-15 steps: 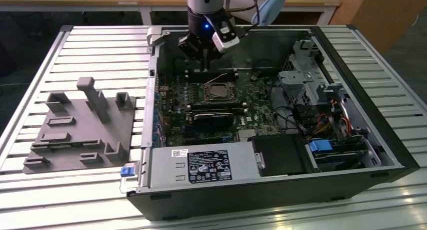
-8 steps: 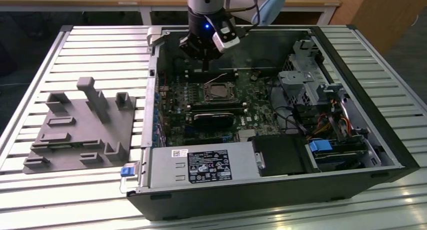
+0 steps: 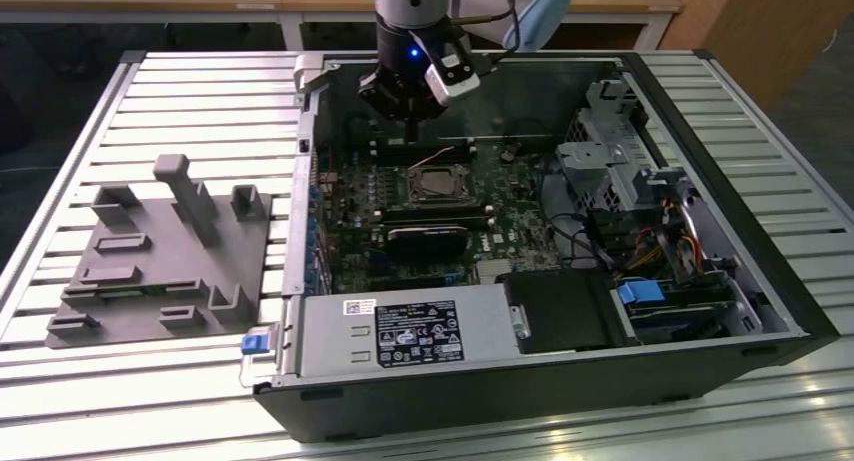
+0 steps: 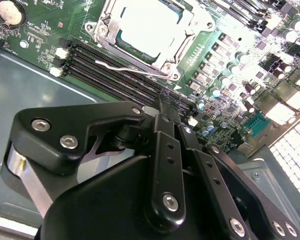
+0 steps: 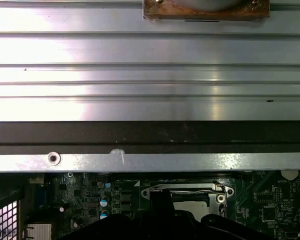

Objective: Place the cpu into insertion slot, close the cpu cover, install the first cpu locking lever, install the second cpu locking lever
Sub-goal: 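Install the first cpu locking lever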

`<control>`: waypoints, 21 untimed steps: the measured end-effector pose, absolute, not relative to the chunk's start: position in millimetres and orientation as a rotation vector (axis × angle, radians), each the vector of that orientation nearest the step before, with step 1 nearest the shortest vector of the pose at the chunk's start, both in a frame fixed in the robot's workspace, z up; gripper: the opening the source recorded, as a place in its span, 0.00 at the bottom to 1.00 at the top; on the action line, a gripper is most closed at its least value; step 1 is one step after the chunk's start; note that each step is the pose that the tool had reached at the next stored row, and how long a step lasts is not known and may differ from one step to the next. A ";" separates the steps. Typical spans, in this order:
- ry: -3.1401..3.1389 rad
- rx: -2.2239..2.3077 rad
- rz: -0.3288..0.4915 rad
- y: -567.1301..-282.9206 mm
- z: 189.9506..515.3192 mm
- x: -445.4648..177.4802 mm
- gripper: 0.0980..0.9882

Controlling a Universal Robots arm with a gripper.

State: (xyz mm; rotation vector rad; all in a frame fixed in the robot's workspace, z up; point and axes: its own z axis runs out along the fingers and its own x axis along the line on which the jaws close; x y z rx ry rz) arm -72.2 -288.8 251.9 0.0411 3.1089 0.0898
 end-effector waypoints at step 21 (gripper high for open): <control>3.109 0.041 0.090 -288.8 251.7 -71.6 0.08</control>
